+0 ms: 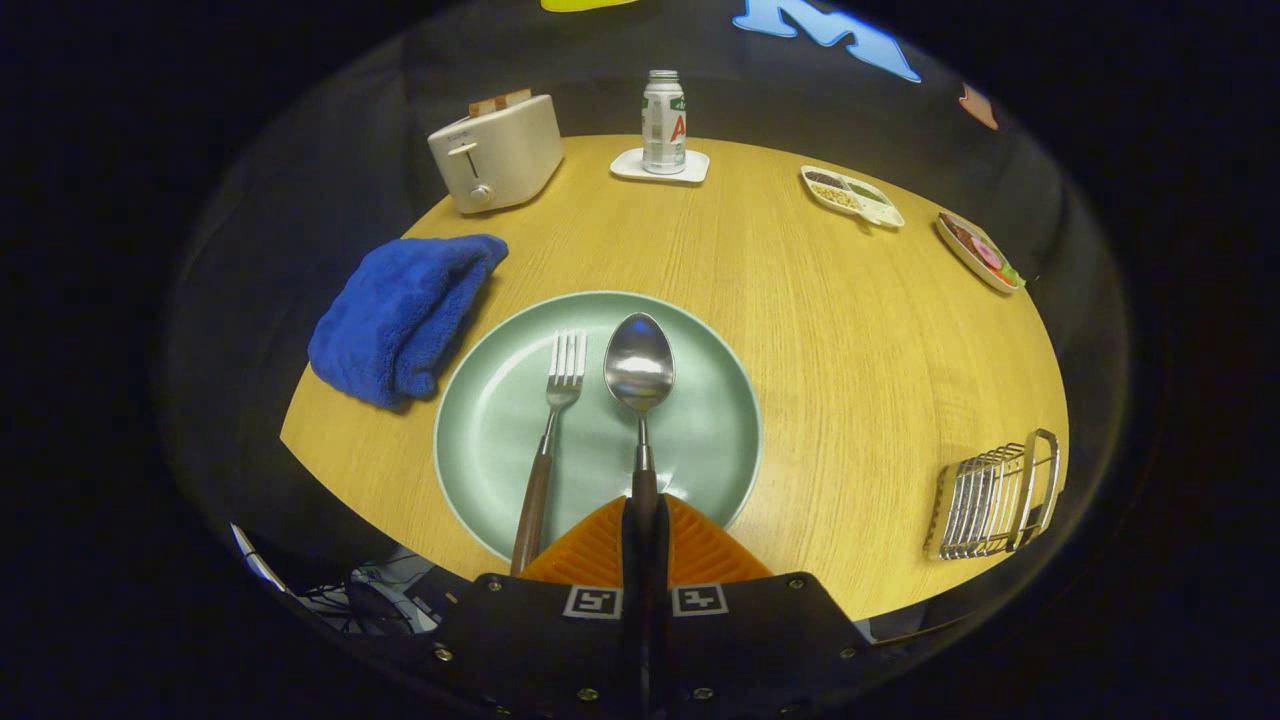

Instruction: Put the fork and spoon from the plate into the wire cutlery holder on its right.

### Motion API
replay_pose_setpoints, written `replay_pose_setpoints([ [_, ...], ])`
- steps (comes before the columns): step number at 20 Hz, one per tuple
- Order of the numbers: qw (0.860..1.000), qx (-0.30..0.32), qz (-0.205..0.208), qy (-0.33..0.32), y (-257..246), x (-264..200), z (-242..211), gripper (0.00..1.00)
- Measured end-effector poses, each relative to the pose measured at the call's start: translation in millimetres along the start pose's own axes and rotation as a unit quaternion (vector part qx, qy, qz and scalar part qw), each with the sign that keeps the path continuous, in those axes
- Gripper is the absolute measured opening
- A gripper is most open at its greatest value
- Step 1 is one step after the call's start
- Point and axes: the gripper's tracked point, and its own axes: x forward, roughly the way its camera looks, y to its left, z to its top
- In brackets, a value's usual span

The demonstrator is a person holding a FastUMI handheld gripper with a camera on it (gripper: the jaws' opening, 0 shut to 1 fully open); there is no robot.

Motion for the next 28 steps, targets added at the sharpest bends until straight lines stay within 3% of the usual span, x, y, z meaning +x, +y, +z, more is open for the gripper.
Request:
replay_pose_setpoints([
  [9,0.991,0.103,-0.064,-0.052,-96.6,-73.9,16.7,0.04],
  [18,0.975,0.166,-0.150,0.002,-196.5,-121.2,-59.9,0.04],
  [28,0.969,0.181,-0.146,0.086,-218.4,-112.9,-87.5,0.04],
])
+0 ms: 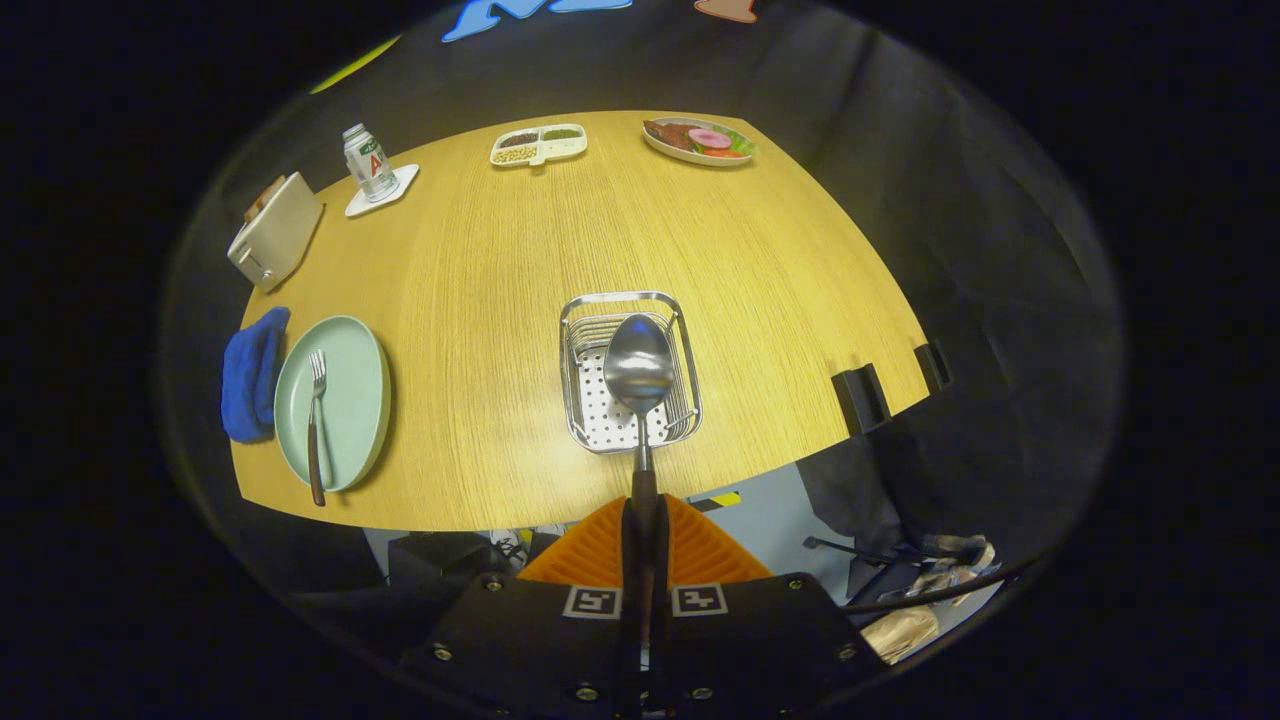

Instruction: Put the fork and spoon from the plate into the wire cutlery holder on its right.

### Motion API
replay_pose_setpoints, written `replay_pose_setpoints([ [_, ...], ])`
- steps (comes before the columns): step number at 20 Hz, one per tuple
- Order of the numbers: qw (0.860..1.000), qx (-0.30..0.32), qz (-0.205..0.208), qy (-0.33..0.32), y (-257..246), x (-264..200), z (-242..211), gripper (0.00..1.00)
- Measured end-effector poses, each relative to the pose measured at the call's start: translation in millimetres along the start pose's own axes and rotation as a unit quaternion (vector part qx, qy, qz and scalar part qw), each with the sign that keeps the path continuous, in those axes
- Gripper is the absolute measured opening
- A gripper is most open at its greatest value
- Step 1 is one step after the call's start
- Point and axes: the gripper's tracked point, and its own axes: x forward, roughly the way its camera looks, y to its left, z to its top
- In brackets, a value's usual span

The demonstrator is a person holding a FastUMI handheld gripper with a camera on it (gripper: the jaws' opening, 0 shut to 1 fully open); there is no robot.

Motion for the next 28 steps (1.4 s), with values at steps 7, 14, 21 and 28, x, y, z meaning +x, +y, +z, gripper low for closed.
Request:
replay_pose_setpoints([
  [7,1.000,-0.008,-0.001,-0.029,-7.1,-5.8,29.7,0.11],
  [14,0.998,0.004,-0.003,-0.055,-14.8,-11.2,35.4,0.69],
  [21,0.998,0.012,0.003,-0.062,-16.1,-13.4,25.7,0.68],
  [28,0.998,0.023,0.009,-0.066,-16.5,-15.5,15.4,0.68],
])
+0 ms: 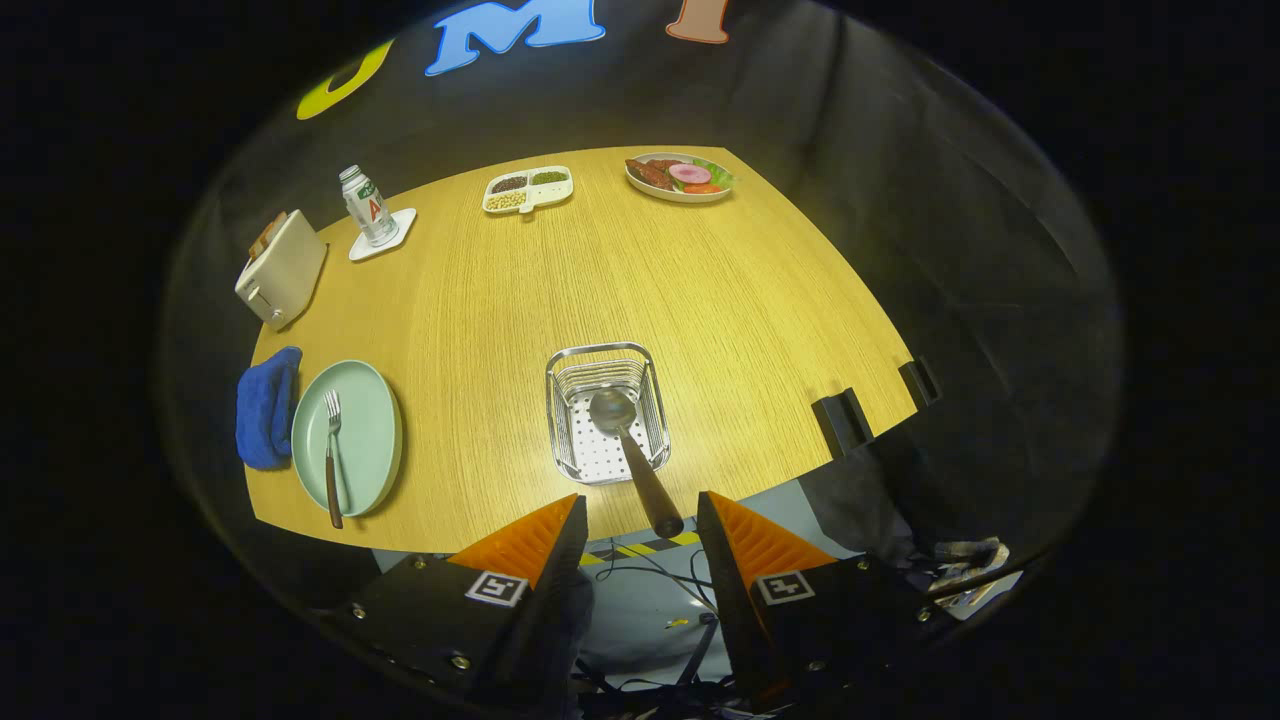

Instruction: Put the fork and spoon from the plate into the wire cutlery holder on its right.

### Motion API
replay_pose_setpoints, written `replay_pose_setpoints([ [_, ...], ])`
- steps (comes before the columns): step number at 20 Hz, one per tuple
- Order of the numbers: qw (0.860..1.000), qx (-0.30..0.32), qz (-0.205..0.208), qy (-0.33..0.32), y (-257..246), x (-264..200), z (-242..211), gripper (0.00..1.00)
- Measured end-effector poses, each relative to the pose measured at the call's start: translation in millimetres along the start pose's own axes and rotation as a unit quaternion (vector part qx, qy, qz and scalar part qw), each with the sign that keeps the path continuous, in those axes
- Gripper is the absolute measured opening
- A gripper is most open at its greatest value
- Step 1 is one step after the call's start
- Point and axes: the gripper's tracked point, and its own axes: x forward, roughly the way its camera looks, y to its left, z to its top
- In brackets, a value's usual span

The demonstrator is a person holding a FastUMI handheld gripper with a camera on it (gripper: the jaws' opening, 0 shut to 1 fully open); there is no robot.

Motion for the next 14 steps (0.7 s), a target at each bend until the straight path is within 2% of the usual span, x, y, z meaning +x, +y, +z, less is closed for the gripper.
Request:
replay_pose_setpoints([
  [3,1.000,0.005,-0.003,-0.022,-1.7,-5.7,5.6,0.68],
  [7,0.995,0.009,0.002,-0.097,6.4,-24.9,35.1,0.68],
  [11,0.982,0.004,0.018,-0.186,28.9,-53.7,70.6,0.68],
  [14,0.971,-0.023,0.033,-0.234,54.3,-73.3,87.1,0.68],
])
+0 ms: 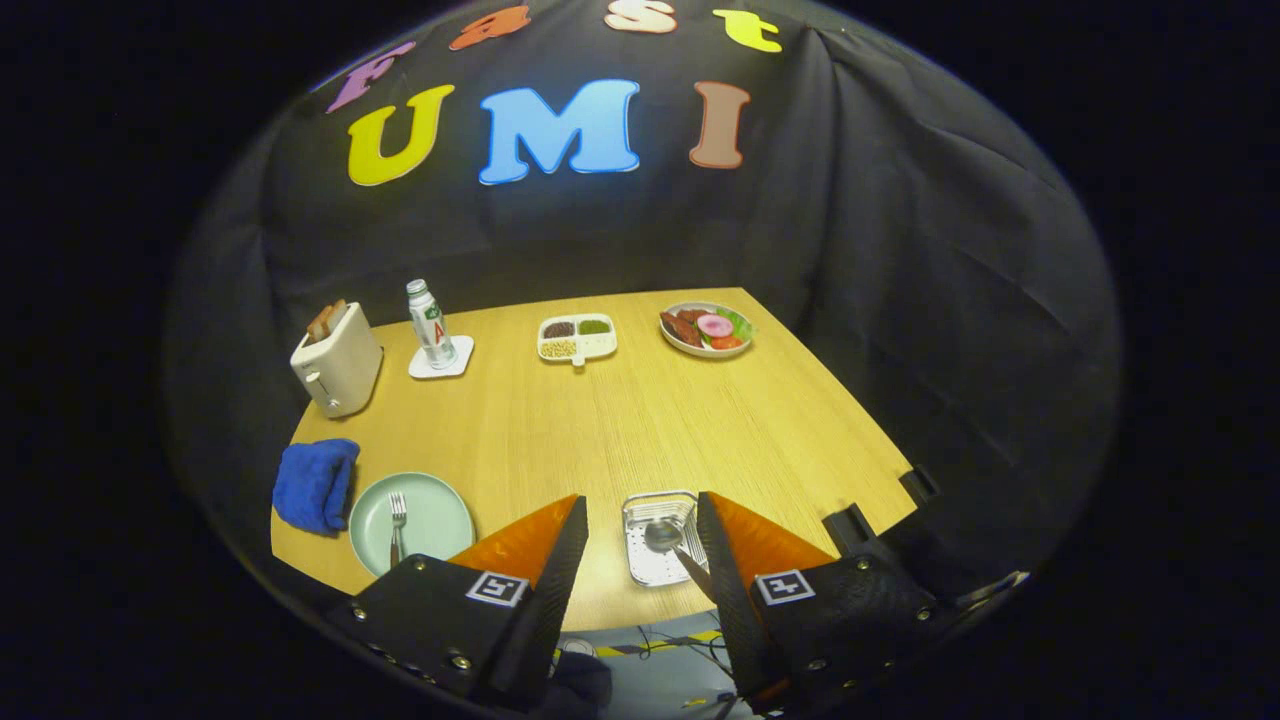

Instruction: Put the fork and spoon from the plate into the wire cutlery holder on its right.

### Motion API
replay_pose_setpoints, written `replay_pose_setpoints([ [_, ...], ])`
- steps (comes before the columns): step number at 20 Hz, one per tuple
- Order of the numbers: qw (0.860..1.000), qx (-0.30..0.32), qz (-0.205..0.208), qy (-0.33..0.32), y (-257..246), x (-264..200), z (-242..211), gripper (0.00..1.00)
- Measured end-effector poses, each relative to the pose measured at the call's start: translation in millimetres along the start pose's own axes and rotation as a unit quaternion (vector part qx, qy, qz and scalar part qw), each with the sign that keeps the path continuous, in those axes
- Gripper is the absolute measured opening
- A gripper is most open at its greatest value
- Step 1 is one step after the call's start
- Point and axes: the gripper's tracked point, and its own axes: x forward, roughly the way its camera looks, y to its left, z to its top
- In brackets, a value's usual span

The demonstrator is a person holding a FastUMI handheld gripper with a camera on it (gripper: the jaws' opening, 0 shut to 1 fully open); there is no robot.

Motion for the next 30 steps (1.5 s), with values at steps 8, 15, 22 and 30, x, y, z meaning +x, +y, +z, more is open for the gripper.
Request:
replay_pose_setpoints([
  [8,0.994,-0.053,0.093,-0.035,101.4,0.9,13.2,0.68],
  [15,0.987,-0.054,0.150,-0.018,171.6,15.2,2.1,0.68],
  [22,0.974,-0.094,0.191,0.079,231.3,48.5,-61.6,0.68],
  [30,0.941,-0.181,0.224,0.179,277.0,70.9,-146.5,0.65],
])
